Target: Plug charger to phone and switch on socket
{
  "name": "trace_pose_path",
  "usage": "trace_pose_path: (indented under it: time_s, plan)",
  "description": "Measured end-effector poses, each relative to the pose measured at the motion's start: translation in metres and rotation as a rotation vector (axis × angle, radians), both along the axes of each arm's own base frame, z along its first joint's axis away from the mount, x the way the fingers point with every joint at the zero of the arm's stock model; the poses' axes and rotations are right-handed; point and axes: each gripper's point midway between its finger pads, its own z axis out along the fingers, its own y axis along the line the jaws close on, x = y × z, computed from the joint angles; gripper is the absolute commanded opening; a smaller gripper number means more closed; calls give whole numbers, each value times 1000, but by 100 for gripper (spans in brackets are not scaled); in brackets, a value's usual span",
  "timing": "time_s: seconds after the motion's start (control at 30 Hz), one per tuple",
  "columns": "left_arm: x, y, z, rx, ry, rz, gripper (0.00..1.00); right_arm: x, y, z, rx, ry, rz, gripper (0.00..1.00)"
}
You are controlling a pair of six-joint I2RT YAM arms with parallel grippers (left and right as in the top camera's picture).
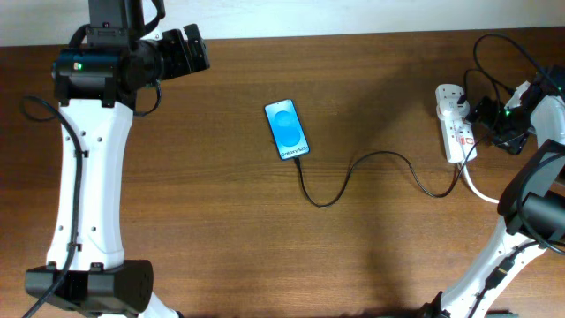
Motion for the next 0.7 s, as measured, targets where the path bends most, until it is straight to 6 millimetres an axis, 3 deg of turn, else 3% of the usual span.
trace_pose_path:
  time_s: [0.7]
  plan:
    - [0, 0, 0, 0, 0, 0, 99, -2, 2, -2, 22, 17, -28, 98]
